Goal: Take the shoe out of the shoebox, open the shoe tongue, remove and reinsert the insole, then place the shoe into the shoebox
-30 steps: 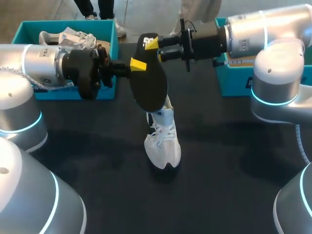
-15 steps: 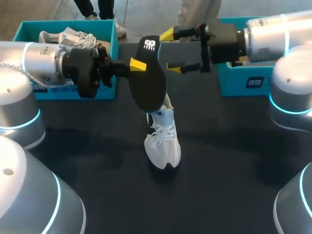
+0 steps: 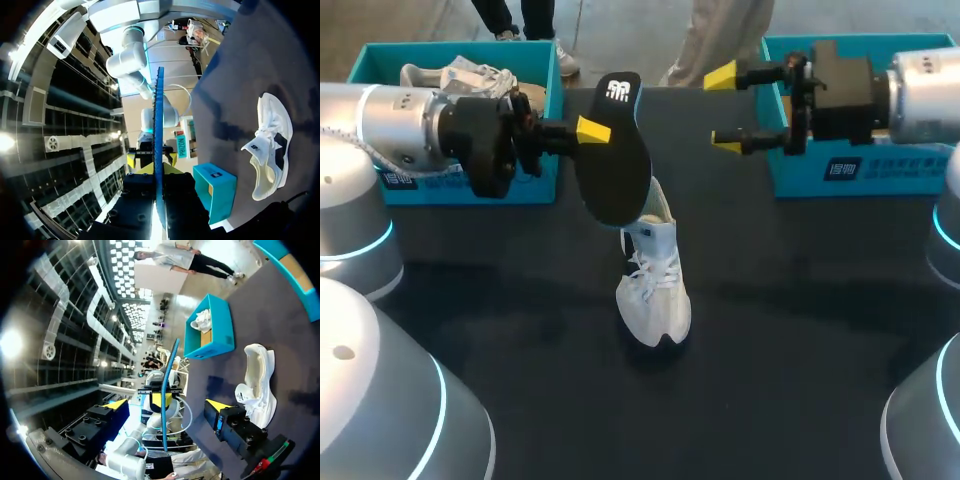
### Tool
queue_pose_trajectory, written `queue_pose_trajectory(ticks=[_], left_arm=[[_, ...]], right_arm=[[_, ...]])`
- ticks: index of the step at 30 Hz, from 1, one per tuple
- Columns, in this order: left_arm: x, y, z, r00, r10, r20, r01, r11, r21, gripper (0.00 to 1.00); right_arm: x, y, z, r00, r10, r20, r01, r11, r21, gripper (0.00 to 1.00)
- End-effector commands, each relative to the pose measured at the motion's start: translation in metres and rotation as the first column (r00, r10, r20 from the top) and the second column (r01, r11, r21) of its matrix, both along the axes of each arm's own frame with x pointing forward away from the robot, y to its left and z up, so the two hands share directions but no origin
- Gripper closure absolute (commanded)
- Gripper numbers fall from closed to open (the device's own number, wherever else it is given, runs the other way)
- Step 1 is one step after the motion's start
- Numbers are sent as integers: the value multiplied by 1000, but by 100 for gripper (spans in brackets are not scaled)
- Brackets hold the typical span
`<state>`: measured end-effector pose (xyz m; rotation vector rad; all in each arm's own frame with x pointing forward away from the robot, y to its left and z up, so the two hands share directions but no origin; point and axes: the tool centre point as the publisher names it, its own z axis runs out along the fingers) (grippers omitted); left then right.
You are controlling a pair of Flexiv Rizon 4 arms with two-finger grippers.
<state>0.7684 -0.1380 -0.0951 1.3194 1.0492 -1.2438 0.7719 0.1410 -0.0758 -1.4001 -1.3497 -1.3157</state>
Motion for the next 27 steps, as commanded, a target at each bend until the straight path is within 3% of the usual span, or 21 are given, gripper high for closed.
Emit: queue_pose_trajectory(ticks=[1, 17, 23, 27], left_arm=[[1, 2, 1, 1000, 1, 2, -1, 1000, 1, 100], [3, 7, 10, 999, -32, 27, 32, 999, 21, 100], [4, 6, 11, 999, -36, 29, 35, 999, 9, 100], [5, 6, 11, 999, -35, 29, 34, 999, 8, 100]], right_arm=[[-13, -14, -1, 1000, -15, 1, 15, 1000, 3, 0], [-13, -14, -1, 1000, -15, 1, 15, 1000, 3, 0], [-21, -14, -26, 998, 38, -47, -38, 999, 4, 0], [-24, -16, -29, 998, 14, -57, -14, 1000, 14, 0]])
